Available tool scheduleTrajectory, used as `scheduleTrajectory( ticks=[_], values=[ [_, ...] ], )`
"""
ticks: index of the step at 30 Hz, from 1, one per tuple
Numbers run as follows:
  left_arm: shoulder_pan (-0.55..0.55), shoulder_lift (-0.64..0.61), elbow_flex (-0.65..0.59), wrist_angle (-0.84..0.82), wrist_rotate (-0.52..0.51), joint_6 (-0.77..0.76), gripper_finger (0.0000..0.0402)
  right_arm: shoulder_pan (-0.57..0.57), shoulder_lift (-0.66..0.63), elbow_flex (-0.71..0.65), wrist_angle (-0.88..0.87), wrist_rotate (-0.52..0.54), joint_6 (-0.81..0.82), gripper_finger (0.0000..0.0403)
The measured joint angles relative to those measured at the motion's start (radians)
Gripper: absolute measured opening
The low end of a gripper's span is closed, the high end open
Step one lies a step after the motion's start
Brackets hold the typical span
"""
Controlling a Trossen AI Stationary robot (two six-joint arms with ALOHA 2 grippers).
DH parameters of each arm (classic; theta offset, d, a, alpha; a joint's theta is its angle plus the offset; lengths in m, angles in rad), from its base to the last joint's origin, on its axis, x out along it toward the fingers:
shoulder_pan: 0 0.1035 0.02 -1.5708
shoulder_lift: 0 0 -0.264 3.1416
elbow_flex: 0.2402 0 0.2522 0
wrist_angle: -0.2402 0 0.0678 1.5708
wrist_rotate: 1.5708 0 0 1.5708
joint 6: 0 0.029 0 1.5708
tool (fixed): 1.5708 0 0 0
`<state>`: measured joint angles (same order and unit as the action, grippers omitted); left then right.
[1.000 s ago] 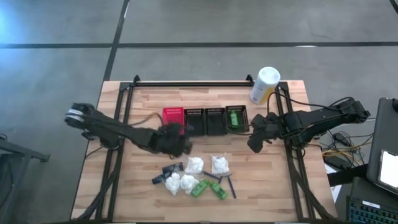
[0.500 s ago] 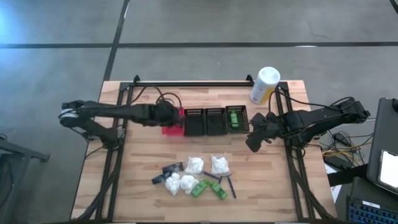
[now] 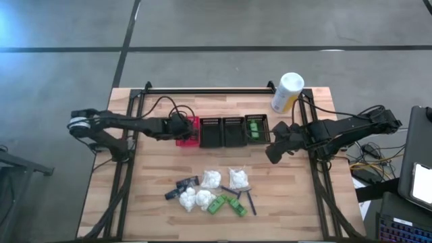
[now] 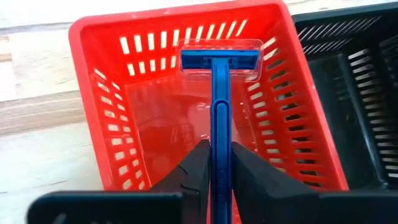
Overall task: Pick & Place Travel size toiletries
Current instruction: Put the razor into the red bin
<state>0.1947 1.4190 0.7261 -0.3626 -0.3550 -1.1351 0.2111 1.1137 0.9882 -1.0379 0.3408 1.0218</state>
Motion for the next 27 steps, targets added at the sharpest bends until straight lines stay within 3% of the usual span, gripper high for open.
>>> scheduleTrajectory(
  ticks=[11,16,20,27],
  values=[
    [-0.011,-0.017,0.060,-0.007,0.004,0.046,0.0125,0.000,0.000,0.000,0.010,0.000,0.000,0.0321],
    [-0.075,-0.050,0.134,0.003,0.034,0.279,0.0128,0.000,0.000,0.000,0.025,0.001,-0.007,0.0333],
    [-0.150,-0.055,0.188,0.003,0.120,0.477,0.0127,0.000,0.000,0.000,0.033,0.002,-0.022,0.0341],
    [-0.289,-0.043,0.203,0.050,0.195,0.700,0.0126,0.000,0.000,-0.001,0.075,0.002,-0.064,0.0355]
  ],
)
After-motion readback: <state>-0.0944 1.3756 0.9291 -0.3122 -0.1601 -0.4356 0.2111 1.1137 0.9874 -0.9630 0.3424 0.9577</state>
